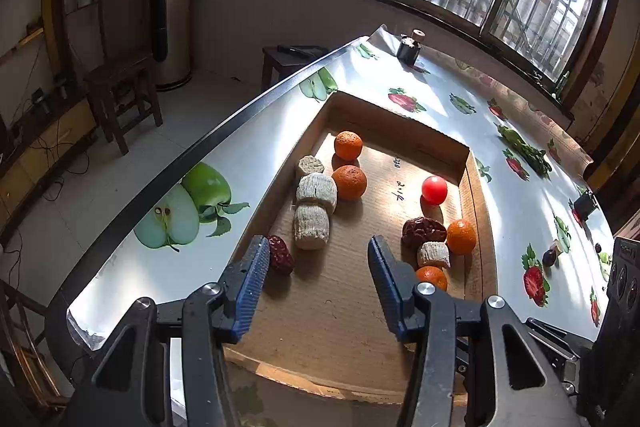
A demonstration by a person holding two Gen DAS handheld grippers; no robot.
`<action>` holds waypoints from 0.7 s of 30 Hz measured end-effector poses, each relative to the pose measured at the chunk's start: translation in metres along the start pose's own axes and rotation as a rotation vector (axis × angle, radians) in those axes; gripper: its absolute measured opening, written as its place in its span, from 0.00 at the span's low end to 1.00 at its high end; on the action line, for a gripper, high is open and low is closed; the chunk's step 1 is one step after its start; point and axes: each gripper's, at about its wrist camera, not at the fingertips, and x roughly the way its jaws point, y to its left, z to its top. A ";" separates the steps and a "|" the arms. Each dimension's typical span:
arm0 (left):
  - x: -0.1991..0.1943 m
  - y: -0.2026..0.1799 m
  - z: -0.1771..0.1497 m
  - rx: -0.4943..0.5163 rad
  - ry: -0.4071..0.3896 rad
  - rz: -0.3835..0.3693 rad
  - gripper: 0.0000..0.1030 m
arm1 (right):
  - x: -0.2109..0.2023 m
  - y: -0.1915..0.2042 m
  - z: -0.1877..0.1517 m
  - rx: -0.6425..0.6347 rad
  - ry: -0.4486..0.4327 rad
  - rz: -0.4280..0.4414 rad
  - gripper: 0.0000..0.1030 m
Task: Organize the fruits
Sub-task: 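Carry date and block into the box and open both grippers, then move left tool to the dark plum while right tool approaches a round white slice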
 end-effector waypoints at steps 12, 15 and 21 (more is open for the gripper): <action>-0.046 -0.076 -0.022 0.201 -0.118 0.023 0.82 | -0.104 -0.050 -0.054 0.214 -0.296 -0.261 0.74; -0.054 -0.096 -0.027 0.240 -0.138 0.032 0.82 | -0.116 -0.064 -0.063 0.262 -0.317 -0.286 0.74; -0.061 -0.117 -0.039 0.277 -0.148 0.046 0.82 | -0.119 -0.082 -0.074 0.291 -0.291 -0.292 0.74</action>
